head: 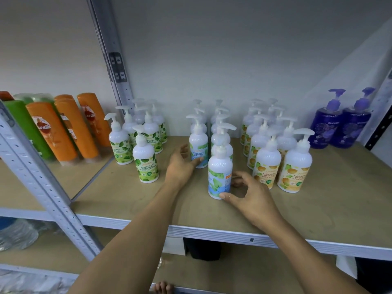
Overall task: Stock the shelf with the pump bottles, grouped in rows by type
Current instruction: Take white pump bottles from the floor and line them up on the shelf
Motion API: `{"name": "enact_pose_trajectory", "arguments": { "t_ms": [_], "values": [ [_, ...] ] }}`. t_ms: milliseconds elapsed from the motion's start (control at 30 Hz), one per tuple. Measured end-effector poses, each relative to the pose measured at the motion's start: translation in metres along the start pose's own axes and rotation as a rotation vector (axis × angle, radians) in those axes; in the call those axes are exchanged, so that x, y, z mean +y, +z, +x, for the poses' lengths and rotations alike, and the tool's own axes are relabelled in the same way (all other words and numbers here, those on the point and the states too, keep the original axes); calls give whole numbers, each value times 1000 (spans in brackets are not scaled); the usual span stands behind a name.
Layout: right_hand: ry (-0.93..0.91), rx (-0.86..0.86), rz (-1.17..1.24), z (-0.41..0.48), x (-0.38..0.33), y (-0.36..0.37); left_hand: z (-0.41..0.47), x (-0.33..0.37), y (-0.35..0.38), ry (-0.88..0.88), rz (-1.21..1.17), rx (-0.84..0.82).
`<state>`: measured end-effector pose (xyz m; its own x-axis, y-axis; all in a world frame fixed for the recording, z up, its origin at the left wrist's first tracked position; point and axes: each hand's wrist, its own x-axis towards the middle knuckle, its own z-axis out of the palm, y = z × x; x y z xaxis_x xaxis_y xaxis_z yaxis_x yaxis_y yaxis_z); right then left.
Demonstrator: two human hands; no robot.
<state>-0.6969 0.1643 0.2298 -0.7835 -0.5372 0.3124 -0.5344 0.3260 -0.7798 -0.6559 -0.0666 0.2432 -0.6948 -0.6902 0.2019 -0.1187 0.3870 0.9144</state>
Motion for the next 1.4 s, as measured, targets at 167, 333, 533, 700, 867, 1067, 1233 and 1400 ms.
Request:
{"name": "enact_pose_trajectory", "arguments": {
  "t_ms": [167, 333, 533, 700, 867, 1067, 1233, 1400],
  "values": [
    [3, -1, -8, 3, 1, 3, 3, 3, 4, 53, -11, -60],
    [0, -13, -27, 3, 0, 2, 3, 1, 3, 70, 2, -60],
    [10, -20, -34, 2, -2, 2, 3, -4, 0, 79, 1, -42],
    [8, -15, -31, 1, -1, 2, 5, -8, 1, 53, 0, -37],
    [0, -21, -45, 1, -1, 2, -6, -11, -4, 18, 54, 6],
    [-34, -36, -100, 2, -2, 3, -54, 3, -28, -1, -54, -189],
    [-74, -92, -261, -2, -5, 1, -83, 13, -25, 74, -36, -476],
    [-155, -156, -431, -9, -6, -8, -93, 20, -11, 121, 44, -358]
  ]
}}
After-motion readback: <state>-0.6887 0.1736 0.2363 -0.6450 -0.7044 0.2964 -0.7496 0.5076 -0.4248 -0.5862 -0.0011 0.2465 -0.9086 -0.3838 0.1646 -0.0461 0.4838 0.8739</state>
